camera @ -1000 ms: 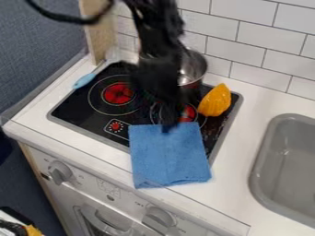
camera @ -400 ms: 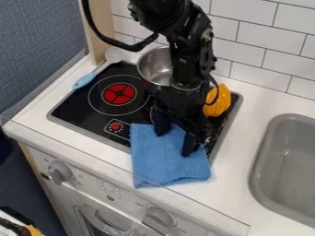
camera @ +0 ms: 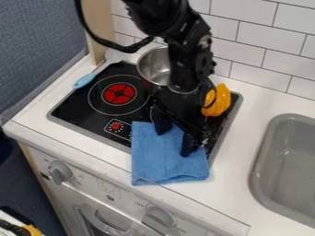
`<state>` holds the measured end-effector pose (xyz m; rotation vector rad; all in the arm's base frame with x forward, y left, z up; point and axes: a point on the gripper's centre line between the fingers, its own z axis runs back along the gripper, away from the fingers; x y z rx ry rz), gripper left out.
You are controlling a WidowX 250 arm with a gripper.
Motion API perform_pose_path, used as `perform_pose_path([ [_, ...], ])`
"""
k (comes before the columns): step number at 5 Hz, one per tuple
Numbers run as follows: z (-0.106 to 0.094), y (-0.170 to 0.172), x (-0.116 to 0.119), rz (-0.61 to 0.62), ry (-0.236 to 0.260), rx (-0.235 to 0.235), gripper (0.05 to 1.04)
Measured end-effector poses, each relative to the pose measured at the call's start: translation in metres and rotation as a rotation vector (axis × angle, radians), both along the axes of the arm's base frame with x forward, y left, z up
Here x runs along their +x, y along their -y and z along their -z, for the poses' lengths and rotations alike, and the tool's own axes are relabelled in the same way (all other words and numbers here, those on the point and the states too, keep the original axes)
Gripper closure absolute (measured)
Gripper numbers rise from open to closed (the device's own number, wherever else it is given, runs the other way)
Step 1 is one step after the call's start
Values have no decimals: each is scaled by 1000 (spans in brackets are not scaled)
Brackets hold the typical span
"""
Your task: Took the blue cloth from the right side of the burner to the left
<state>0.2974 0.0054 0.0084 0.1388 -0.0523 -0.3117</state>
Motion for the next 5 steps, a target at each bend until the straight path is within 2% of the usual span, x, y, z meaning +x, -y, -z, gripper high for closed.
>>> perform_pose_path([
  [1,-5,-57,6,-92,43,23,82],
  [2,-9,-107,7,-163,60,28,82],
  [3,-16,-136,12,-157,79,53,82],
  [4,-14,-147,5,-178,55,20,82],
  [5,-13,-140,4,-166,45,-30,82],
])
